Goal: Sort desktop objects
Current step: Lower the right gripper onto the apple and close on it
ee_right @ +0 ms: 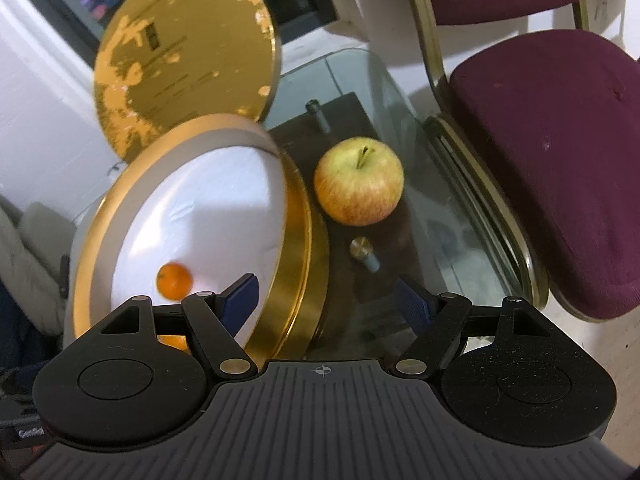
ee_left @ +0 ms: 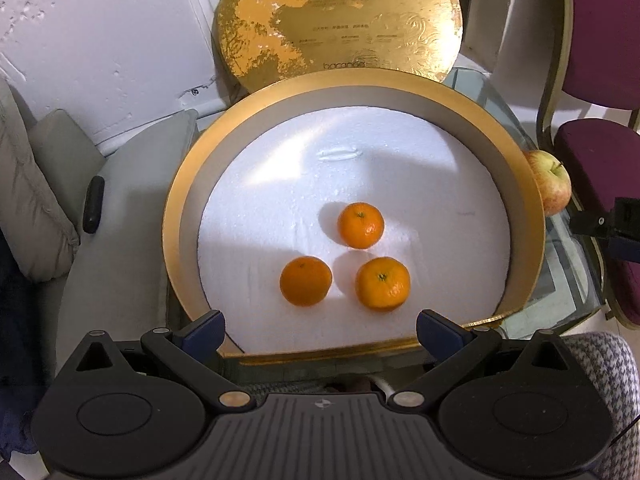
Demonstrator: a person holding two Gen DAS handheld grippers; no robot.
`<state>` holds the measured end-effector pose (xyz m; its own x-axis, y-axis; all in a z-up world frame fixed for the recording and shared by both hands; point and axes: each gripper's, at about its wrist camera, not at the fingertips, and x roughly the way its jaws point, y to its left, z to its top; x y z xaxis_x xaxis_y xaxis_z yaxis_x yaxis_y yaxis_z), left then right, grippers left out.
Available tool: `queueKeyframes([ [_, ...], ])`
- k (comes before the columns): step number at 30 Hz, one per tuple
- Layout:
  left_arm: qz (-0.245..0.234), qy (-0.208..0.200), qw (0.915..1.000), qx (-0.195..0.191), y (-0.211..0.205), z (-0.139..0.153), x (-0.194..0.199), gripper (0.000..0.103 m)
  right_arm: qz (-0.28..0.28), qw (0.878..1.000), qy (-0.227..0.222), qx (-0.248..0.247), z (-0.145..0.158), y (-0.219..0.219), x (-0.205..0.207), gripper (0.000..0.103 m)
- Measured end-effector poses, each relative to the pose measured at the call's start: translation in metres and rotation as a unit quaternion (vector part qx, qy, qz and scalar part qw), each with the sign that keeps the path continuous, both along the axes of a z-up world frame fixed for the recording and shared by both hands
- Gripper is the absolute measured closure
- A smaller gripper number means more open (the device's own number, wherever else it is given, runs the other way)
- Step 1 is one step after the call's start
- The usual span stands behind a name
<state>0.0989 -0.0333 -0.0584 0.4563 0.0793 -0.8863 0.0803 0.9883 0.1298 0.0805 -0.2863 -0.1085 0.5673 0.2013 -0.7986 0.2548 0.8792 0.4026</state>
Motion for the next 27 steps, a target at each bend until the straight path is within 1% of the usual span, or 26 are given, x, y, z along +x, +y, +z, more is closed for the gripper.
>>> queueKeyframes([
  [8,0.015,0.006,0.9999,0.001,0.006,-0.007,0.017,0.001,-0.03,0.999,0.003,0.011,-0.015,-0.017,0.034,0.023],
  [14,0.023,0.012,0.9997,0.002,0.01,-0.014,0.025,0.001,-0.053,0.998,0.003,0.019,-0.021,-0.026,0.061,0.023],
  [23,0.028,0.018,0.9994,0.002,0.013,-0.02,0.034,0.001,-0.084,0.995,0.033,0.039,-0.044,-0.032,0.098,0.023],
  [27,0.027,0.022,0.9994,0.001,0.014,-0.021,0.036,0.001,-0.09,0.994,0.046,0.033,-0.051,-0.03,0.105,0.021],
])
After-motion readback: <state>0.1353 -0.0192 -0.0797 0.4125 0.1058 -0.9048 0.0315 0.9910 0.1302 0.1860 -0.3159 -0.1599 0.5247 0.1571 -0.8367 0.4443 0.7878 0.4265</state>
